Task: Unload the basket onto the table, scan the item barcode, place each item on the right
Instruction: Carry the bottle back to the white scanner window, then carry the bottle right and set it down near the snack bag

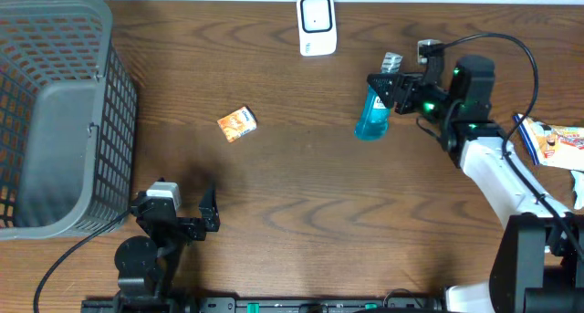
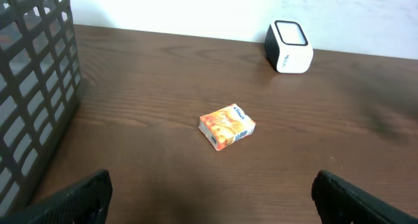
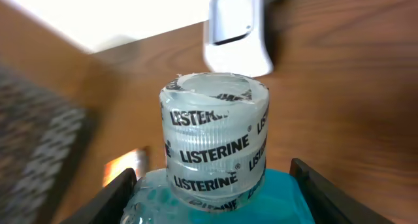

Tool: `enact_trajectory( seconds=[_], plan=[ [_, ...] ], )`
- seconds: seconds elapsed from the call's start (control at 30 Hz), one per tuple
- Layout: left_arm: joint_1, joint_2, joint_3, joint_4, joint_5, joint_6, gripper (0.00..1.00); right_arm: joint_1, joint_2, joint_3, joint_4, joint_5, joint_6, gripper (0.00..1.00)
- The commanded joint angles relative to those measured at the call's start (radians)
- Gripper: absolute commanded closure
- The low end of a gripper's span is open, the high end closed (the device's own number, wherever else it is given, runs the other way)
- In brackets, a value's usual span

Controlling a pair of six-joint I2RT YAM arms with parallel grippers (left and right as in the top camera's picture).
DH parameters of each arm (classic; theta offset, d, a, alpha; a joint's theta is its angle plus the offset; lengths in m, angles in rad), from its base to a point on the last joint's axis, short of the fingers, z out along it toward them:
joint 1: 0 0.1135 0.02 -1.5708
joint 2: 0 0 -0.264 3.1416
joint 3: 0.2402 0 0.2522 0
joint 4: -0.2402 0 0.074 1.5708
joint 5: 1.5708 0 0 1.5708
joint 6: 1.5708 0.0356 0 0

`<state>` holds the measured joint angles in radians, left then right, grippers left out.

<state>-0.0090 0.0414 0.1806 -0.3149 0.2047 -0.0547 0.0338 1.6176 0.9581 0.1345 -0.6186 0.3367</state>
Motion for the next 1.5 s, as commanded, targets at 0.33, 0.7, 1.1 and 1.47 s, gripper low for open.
enact_trajectory(
  seconds=[0.33,0.7,1.1,1.47],
  plan=[
    [-0.003,-0.004,0.012,0.001,0.005,0.006,0.02,0.231,-0.003,0.031,0.138,0.594,0.003,0.75],
    [-0.003,-0.004,0.012,0.001,0.005,0.006,0.02,0.287,0.292,0.409,0.015,0.590,0.029,0.78],
    [-0.003,-0.004,0.012,0.001,0.005,0.006,0.02,0.305,0.817,1.271,-0.404,0.591,-0.003,0.78],
    [-0.003,-0.004,0.012,0.001,0.005,0.006,0.02,0.311,0.971,1.490,-0.433,0.595,0.007,0.80]
  ],
)
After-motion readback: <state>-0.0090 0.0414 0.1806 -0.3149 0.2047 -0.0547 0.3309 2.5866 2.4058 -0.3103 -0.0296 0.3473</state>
